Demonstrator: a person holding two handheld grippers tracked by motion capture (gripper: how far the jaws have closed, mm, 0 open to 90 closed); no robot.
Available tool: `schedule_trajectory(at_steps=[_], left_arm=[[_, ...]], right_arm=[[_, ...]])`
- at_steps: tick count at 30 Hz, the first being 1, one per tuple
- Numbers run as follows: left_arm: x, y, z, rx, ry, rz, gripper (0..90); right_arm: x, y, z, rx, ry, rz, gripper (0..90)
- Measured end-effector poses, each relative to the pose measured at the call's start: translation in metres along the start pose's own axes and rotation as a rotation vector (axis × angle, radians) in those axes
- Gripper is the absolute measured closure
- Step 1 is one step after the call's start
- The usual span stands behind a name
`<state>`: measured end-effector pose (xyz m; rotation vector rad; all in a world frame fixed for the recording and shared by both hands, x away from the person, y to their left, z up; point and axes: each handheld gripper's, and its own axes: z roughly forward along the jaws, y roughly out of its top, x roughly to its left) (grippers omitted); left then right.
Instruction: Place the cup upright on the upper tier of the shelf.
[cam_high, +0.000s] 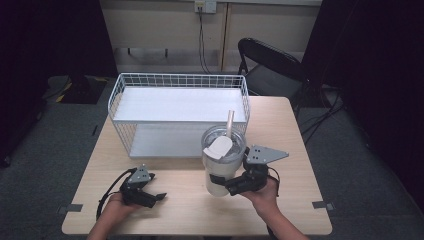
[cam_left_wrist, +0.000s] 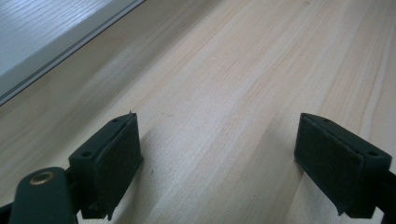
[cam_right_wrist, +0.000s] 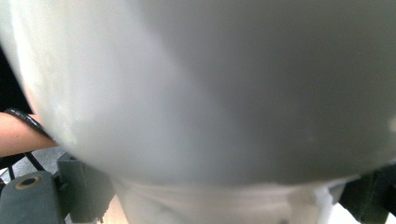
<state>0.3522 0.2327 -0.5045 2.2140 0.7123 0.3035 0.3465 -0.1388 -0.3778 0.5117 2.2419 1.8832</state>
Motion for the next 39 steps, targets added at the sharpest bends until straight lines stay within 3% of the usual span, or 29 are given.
schedule_trajectory(at_steps=[12,39], left_arm=[[0.0,0.0,0.0,0.0,-0.001,-0.001,14.1],[0.0,0.0,0.0,0.0,0.0,0.0,14.1]], right_arm=[[-0.012,0.019,0.004,-0.011,-0.011,0.025,9.5],[-0.028,0.069,0.011,-0.041,-0.039,0.02,9.6]])
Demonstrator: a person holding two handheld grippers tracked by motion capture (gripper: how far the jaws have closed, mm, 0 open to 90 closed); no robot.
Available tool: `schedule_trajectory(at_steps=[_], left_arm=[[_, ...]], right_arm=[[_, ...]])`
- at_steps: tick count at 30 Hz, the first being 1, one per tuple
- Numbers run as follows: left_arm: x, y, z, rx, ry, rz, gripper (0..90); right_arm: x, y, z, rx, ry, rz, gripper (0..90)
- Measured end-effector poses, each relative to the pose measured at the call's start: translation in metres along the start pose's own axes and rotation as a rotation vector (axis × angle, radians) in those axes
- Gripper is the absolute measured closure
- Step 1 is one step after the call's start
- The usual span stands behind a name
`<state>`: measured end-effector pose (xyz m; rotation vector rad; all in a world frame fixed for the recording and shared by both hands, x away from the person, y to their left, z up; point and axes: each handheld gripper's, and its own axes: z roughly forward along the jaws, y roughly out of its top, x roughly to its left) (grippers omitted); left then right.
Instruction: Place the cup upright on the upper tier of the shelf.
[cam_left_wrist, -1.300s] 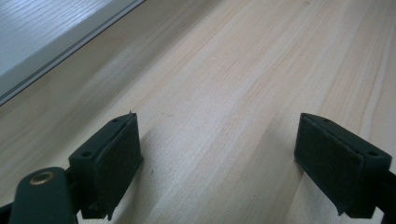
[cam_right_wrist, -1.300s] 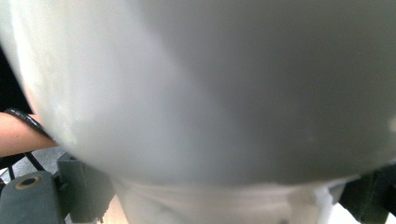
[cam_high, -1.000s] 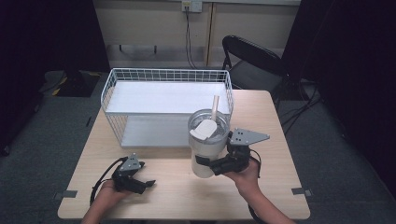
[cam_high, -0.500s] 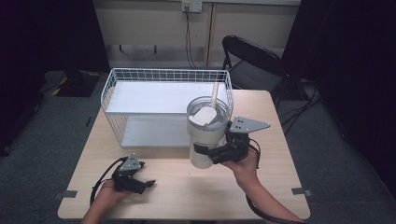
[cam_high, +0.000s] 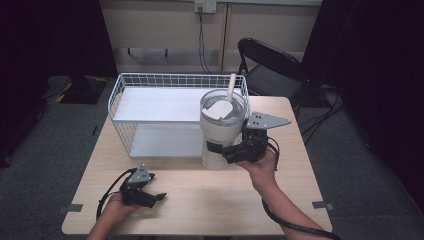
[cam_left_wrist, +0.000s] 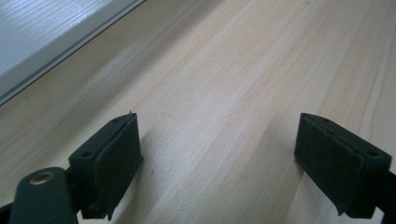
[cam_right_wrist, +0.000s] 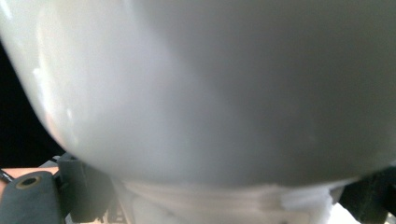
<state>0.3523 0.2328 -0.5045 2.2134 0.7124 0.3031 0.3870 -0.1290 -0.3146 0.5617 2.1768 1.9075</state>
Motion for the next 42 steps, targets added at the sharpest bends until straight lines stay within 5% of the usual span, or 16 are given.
schedule_trajectory(at_steps=[15,42], left_arm=[[0.0,0.0,0.0,0.0,0.0,0.0,14.1],[0.0,0.0,0.0,-0.002,0.002,0.001,14.1]], right_arm=[[-0.005,0.034,0.011,-0.005,-0.02,-0.015,9.6],[-0.021,0.066,0.03,-0.046,-0.094,-0.028,9.7]])
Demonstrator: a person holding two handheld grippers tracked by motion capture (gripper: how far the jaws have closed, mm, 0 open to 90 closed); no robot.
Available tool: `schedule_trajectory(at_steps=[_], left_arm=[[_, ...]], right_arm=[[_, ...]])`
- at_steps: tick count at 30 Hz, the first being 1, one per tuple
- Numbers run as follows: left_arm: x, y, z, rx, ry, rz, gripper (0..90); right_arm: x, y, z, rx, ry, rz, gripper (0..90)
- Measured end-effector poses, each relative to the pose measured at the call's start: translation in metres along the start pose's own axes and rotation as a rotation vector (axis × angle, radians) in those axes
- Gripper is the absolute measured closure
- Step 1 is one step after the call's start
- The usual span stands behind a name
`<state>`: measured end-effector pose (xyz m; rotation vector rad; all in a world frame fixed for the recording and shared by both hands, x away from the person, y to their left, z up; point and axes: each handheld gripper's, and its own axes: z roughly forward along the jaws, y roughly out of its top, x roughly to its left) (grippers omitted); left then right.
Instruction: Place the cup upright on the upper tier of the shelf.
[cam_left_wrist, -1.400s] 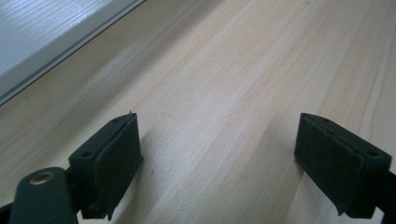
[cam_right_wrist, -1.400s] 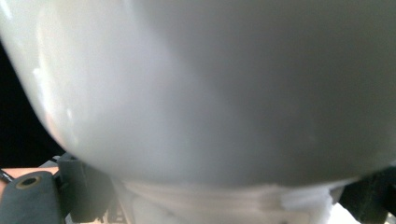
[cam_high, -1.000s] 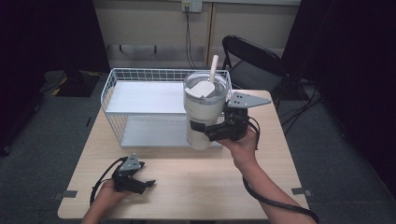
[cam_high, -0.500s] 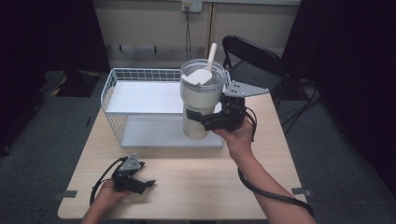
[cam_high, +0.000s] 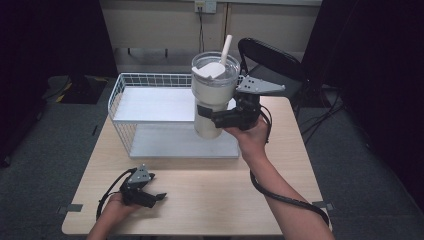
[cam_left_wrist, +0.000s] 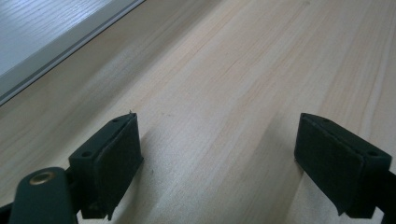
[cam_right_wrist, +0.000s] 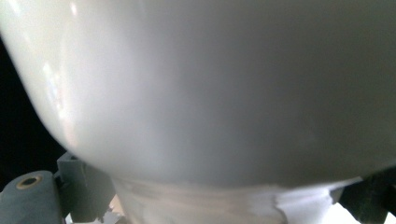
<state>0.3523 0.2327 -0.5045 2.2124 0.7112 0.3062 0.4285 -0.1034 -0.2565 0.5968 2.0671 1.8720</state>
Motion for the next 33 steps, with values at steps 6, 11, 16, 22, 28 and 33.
schedule_trajectory(at_steps=[6,11,16,22,28,33], left_arm=[[0.0,0.0,0.0,0.0,0.0,0.0,14.1],[0.0,0.0,0.0,0.001,0.0,-0.001,14.0],[0.0,0.0,0.0,0.0,0.0,0.0,14.1],[0.0,0.0,0.0,0.0,-0.002,-0.002,14.1],[0.0,0.0,0.0,0.0,0.0,-0.001,14.1],[0.0,0.0,0.0,0.002,-0.001,0.0,14.1]], right_arm=[[-0.006,0.006,0.006,-0.009,-0.027,-0.006,9.7],[-0.01,0.01,0.009,-0.012,-0.037,-0.008,9.7],[-0.016,0.014,0.012,-0.011,-0.052,-0.012,9.7],[-0.025,0.015,0.013,-0.007,-0.076,-0.011,9.7],[-0.031,0.018,0.012,-0.009,-0.101,-0.005,9.7],[-0.035,0.02,0.012,0.001,-0.118,-0.017,9.7]])
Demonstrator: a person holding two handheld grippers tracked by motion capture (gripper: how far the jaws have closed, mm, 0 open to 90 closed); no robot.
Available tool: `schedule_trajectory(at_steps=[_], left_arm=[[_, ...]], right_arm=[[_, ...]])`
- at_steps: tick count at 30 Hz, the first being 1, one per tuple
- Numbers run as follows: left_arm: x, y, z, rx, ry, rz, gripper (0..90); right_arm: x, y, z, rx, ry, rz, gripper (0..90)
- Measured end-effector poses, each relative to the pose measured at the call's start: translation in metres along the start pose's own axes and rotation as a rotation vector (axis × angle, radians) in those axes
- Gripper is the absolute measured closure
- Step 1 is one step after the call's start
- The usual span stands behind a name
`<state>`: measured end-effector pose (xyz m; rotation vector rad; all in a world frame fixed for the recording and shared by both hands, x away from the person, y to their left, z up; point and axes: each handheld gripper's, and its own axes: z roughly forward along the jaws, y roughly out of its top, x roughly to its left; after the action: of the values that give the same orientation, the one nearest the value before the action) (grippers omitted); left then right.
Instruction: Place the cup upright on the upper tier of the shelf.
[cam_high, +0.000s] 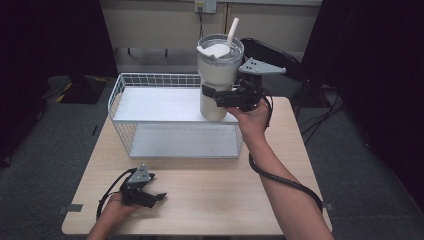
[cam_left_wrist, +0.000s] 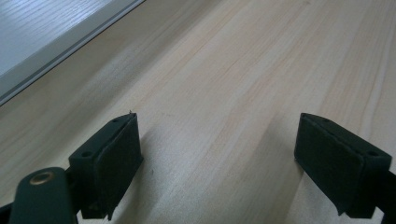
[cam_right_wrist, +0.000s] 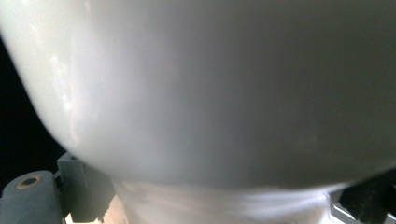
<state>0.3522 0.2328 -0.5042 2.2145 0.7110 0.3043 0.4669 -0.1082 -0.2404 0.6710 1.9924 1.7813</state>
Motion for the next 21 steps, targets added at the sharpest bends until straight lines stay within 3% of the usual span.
schedule_trajectory(at_steps=[21], left_arm=[[0.0,0.0,0.0,0.0,0.0,0.0,14.1]], right_arm=[[-0.009,0.008,0.014,0.012,-0.04,-0.006,9.7]])
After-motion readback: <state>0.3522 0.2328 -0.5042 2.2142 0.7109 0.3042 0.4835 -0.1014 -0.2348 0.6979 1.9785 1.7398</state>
